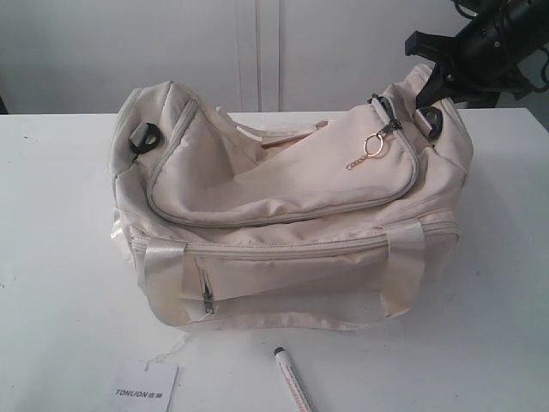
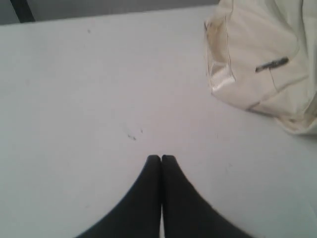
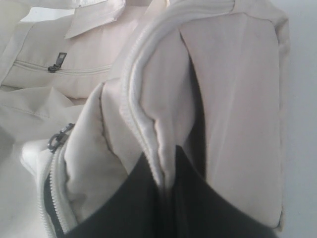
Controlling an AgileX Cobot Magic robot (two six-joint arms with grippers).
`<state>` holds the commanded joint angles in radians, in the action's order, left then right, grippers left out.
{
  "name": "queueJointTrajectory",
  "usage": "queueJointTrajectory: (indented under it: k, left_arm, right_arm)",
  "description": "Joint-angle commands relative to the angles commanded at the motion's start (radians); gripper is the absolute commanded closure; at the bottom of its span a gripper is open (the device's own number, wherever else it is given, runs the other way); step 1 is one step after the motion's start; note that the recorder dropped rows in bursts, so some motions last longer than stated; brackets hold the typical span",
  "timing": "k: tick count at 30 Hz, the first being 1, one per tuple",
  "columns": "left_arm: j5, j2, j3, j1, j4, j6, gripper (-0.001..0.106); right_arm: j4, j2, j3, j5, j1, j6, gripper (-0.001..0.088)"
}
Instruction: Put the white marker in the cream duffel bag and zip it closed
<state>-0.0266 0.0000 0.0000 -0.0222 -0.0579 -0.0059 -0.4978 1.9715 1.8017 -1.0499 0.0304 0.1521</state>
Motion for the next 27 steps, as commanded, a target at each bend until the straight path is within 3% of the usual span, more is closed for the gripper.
queueJointTrajectory:
  k: [8,20,27]
  left_arm:
    - [0.078,0.0,0.0,0.0,0.0,0.006,0.105]
    - [0.352,0.0,0.0,0.0,0.0,0.006,0.105]
    - [0.37,0.0,-0.001,0.0,0.0,0.006,0.105]
  right_arm:
    - [0.0,0.0,0.0,0.0,0.0,0.0,0.0868]
    - [0.0,0.0,0.0,0.0,0.0,0.0,0.0868]
    - [0.0,0.0,0.0,0.0,0.0,0.0,0.0868]
